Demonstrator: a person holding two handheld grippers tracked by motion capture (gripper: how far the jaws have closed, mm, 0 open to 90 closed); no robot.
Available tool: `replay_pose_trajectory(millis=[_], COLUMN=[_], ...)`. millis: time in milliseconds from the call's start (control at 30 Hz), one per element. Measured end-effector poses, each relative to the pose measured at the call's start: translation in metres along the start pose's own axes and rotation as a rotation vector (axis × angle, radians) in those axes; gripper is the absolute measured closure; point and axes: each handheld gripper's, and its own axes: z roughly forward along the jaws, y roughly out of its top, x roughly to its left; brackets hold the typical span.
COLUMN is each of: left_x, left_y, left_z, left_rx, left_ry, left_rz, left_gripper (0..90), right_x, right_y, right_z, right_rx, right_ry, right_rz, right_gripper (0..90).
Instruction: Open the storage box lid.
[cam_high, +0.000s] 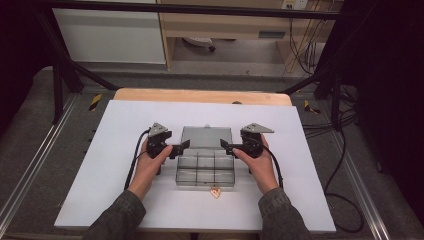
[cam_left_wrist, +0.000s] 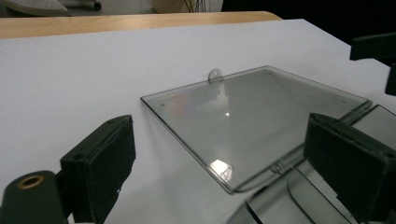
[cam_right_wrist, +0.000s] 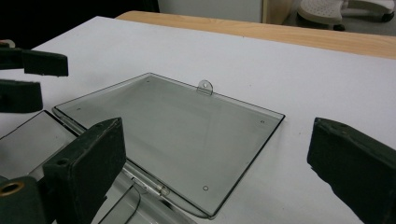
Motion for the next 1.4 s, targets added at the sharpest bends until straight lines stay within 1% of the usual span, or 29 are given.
replay_pose_trajectory(millis=[33, 167, 267, 333, 400, 500, 667, 800, 867, 933, 1033, 1067, 1100, 1200, 1300, 1400], left_x=[-0.002, -0.011, -0.016, -0.018, -0.019, -0.023, -0.031, -0.04, -0.044, -0.046, -0.047, -0.046, -0.046, -0.046, -0.046, -0.046], left_y=[-0.001, 0.001, 0.003, 0.004, 0.004, 0.003, -0.002, -0.004, -0.004, -0.004, -0.005, -0.005, -0.006, -0.008, -0.011, -0.014], left_z=[-0.003, -0.012, -0.02, -0.026, -0.032, -0.039, -0.047, -0.054, -0.058, -0.063, -0.07, -0.072, -0.073, -0.079, -0.084, -0.088], left_rx=[0.013, 0.01, 0.006, -0.002, -0.01, -0.014, -0.015, -0.02, -0.023, -0.027, -0.036, -0.038, -0.041, -0.039, -0.035, -0.035], left_ry=[0.016, 0.015, 0.012, 0.015, 0.016, 0.016, -0.008, -0.013, -0.009, 0.003, -0.001, 0.007, 0.005, 0.016, 0.022, 0.028], left_rz=[0.004, 0.03, 0.028, 0.03, 0.023, 0.027, 0.014, 0.028, 0.04, 0.056, 0.049, 0.056, 0.054, 0.058, 0.061, 0.054], left_gripper=[9.3, 9.0, 9.1, 9.1, 9.1, 9.1, 9.1, 8.8, 8.7, 8.6, 8.5, 8.5, 8.5, 8.5, 8.4, 8.4], right_x=[0.001, 0.004, 0.008, 0.011, 0.015, 0.019, 0.027, 0.031, 0.034, 0.037, 0.041, 0.042, 0.044, 0.047, 0.049, 0.052], right_y=[0.0, 0.002, 0.003, 0.004, 0.003, 0.002, -0.001, -0.002, -0.002, -0.003, -0.004, -0.005, -0.006, -0.009, -0.011, -0.014], right_z=[-0.001, -0.007, -0.014, -0.019, -0.027, -0.034, -0.044, -0.052, -0.056, -0.06, -0.065, -0.067, -0.068, -0.071, -0.074, -0.078], right_rx=[-0.004, -0.017, -0.025, -0.027, -0.051, -0.058, -0.063, -0.066, -0.069, -0.074, -0.078, -0.076, -0.071, -0.065, -0.071, -0.07], right_ry=[-0.001, -0.004, -0.007, 0.002, 0.002, 0.006, 0.004, 0.019, 0.027, 0.03, 0.042, 0.046, 0.051, 0.055, 0.061, 0.068], right_rz=[-0.002, -0.025, -0.041, -0.048, -0.058, -0.077, -0.11, -0.125, -0.131, -0.134, -0.144, -0.144, -0.147, -0.155, -0.152, -0.151], right_gripper=[4.8, 4.6, 5.1, 4.8, 5.8, 5.7, 5.8, 5.5, 5.5, 5.2, 4.9, 4.9, 4.7, 4.6, 4.7, 4.7])
